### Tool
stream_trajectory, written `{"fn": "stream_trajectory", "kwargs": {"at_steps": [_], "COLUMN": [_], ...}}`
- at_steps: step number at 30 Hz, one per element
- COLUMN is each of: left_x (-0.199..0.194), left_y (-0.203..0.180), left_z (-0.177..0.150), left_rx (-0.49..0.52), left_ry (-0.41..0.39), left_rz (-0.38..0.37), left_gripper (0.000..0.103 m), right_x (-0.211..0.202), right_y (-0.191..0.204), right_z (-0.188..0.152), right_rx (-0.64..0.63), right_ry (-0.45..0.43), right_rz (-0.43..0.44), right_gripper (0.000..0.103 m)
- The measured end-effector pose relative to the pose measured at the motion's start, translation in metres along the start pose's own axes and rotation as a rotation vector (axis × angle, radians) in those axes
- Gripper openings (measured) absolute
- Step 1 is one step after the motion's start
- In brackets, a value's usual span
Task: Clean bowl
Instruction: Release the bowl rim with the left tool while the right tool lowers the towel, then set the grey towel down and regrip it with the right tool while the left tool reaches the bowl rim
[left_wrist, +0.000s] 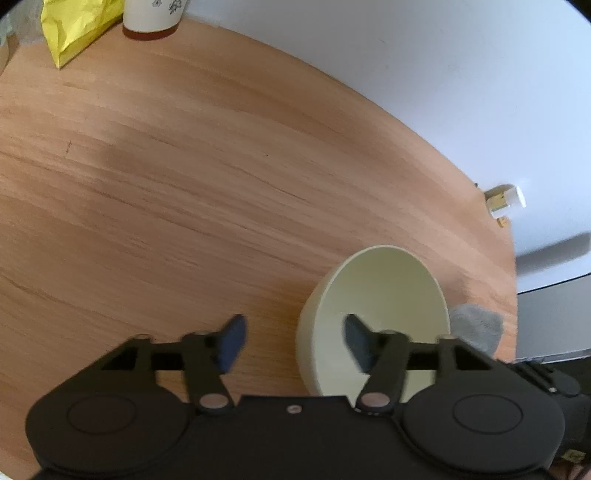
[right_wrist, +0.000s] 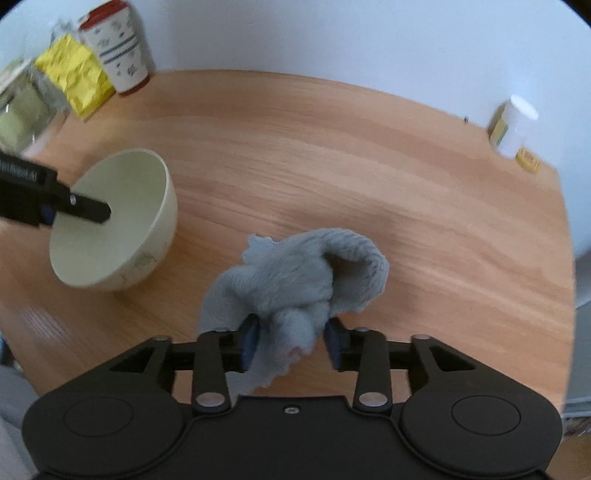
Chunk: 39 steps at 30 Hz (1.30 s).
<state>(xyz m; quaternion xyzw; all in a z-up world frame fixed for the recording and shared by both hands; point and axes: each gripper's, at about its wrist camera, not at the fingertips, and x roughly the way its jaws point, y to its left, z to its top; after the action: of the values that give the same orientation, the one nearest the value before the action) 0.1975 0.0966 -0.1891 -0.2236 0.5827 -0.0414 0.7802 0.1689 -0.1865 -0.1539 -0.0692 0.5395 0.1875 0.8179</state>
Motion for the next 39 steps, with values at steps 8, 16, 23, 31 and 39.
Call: {"fn": "stream_trajectory", "kwargs": {"at_steps": [8,16,23,31,39], "left_x": [-0.003,-0.006,0.000,0.013,0.027], "left_y": [-0.011,-0.017,-0.026,-0.032,-0.032], "left_z": [-0.002,-0.007,0.000,0.007,0.011], "left_rx": [0.065,0.161,0.247,0.327,0.353], "left_ry": [0.015,-0.021,0.000,0.066,0.169], "left_rz": [0.074,0.123,0.177,0.126,0.101], "left_gripper": [0.102,0.102,0.102,0.098,0.073], "right_x": [-0.023,-0.034,-0.010,0.012,0.026], "right_y": [0.003,0.018,0.026,0.017,0.017], "right_z": [-0.003,0.002,0.013,0.024,0.027], "right_rx": [-0.139,-0.374,-0.512,-0.482,-0.478], "right_ry": [-0.052,-0.167,-0.111,-0.010,0.049], "right_rz": [-0.036,-0.028,-0.053,0.029,0.036], "right_gripper": [0.069,0.072,0.084,0.084,0.084]}}
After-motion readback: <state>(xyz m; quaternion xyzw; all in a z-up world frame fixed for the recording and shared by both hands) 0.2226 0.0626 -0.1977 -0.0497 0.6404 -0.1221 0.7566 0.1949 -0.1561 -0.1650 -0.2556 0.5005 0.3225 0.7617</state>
